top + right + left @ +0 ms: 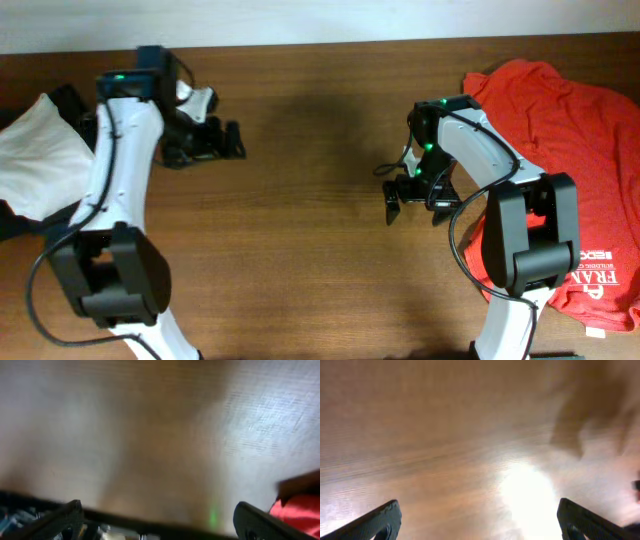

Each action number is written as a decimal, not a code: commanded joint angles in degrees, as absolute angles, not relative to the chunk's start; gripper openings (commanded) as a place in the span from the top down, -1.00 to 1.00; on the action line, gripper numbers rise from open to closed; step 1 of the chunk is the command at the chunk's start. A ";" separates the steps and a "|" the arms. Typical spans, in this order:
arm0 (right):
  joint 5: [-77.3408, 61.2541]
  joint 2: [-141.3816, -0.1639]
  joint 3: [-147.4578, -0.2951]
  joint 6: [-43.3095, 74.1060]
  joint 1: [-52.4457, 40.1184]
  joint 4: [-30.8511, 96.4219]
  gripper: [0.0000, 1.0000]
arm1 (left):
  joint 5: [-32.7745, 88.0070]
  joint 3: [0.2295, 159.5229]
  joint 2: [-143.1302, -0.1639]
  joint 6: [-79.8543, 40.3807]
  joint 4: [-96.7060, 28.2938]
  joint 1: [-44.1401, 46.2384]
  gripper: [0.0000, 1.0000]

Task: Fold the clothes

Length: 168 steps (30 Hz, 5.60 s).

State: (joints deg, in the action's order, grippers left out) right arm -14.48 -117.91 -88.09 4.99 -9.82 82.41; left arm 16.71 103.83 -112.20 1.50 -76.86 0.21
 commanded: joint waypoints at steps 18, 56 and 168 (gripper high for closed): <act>-15.88 -84.97 -71.00 8.10 -8.08 67.81 -0.97 | 9.58 61.19 -66.57 -0.45 -64.69 3.33 -0.98; -0.69 -27.27 -33.47 3.22 -4.73 32.91 -0.97 | 9.15 52.88 -30.63 -0.43 -57.91 3.33 -0.98; 0.71 -0.36 -0.32 -0.43 0.40 4.62 -0.97 | 2.26 0.51 -0.34 -2.13 -4.56 3.27 -0.99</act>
State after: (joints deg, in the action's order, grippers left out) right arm 0.01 -0.69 -0.58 -0.25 -0.01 4.23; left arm 2.92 0.82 -0.67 -1.56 -4.29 3.42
